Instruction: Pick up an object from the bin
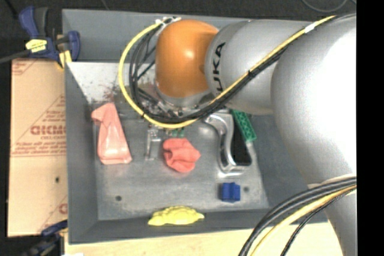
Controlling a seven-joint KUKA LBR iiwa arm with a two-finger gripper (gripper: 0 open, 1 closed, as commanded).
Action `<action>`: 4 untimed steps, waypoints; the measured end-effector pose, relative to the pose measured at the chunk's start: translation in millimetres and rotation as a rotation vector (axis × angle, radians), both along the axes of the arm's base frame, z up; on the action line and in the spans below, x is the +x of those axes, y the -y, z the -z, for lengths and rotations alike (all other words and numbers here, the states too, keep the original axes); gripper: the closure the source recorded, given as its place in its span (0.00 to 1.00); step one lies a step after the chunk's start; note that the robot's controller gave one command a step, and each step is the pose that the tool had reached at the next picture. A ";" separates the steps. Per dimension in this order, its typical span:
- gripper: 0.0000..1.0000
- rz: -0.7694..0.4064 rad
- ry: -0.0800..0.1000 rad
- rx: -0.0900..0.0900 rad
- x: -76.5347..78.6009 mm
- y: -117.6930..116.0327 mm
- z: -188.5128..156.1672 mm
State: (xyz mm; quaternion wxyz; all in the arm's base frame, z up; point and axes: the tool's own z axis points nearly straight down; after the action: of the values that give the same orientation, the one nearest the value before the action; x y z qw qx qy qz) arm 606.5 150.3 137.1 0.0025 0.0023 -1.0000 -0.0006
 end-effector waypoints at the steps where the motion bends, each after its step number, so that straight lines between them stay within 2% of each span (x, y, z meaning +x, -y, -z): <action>1: 0.00 0.003 0.008 0.001 1.9 0.5 -5.2; 2: 0.00 0.072 0.008 0.003 -10.1 51.3 36.3; 3: 0.00 0.011 0.001 -0.002 -16.1 80.4 13.2; 4: 0.00 -0.030 0.015 0.002 -10.5 89.9 0.4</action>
Offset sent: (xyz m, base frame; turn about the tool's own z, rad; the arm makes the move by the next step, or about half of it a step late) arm -0.0197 -0.0896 -0.0671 0.1224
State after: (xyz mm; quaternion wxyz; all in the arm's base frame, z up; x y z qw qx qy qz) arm 595.9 60.4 136.7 -0.0052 0.0173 -0.9998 -0.0018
